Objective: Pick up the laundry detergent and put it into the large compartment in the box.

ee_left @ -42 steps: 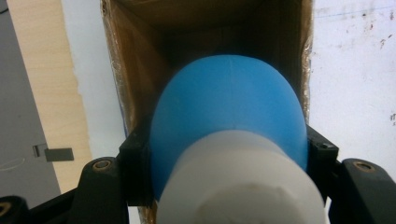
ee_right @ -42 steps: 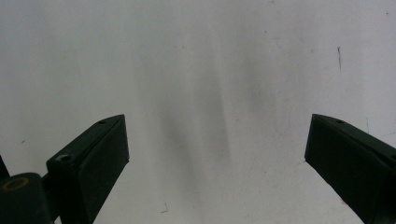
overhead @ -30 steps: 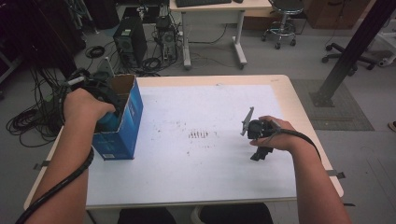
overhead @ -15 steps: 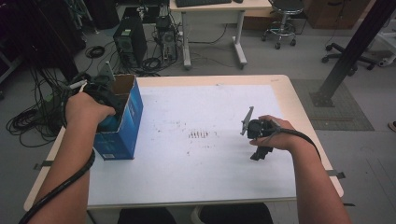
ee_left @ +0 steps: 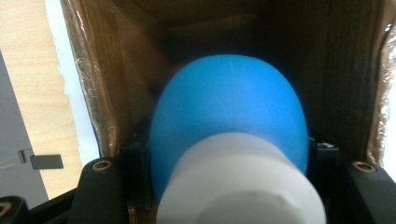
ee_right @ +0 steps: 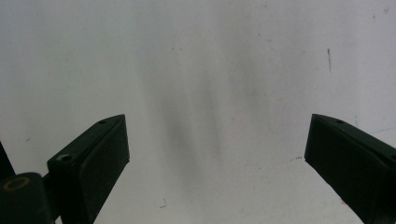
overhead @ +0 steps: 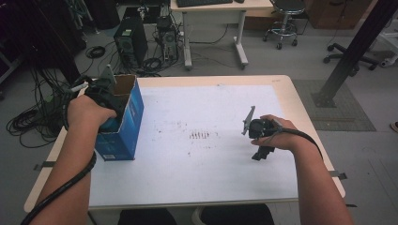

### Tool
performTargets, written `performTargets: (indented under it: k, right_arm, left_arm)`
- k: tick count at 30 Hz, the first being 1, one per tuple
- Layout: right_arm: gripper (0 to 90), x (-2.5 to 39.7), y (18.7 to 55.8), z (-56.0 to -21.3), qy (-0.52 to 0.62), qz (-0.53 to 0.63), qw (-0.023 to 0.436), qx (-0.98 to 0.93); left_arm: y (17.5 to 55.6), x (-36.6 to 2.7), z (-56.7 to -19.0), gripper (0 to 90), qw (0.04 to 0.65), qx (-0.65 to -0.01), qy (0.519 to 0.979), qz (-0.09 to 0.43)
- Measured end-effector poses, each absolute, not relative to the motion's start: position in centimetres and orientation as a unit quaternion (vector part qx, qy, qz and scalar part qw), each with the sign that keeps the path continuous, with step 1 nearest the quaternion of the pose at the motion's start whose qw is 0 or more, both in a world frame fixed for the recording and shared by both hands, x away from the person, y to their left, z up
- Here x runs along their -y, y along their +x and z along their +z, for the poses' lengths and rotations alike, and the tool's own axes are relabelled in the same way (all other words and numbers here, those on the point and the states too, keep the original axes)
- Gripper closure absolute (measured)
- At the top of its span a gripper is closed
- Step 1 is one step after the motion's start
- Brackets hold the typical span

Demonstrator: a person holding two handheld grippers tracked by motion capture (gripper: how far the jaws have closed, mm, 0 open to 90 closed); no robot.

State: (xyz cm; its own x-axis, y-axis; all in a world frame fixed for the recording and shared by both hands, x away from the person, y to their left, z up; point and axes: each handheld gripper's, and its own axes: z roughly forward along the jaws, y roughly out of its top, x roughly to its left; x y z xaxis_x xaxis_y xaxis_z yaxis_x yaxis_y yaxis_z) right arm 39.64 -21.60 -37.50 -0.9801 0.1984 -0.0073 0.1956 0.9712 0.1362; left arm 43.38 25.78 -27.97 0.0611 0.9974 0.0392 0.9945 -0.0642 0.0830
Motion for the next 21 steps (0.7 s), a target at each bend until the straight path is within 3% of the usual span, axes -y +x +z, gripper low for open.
performTargets:
  k: [21]
  right_arm:
    - [6.4,21.73,39.65,-37.78,0.100,0.069,0.009,-0.992]
  left_arm:
    - [43.56,-25.65,-28.31,37.6,0.016,-0.682,0.730,0.046]
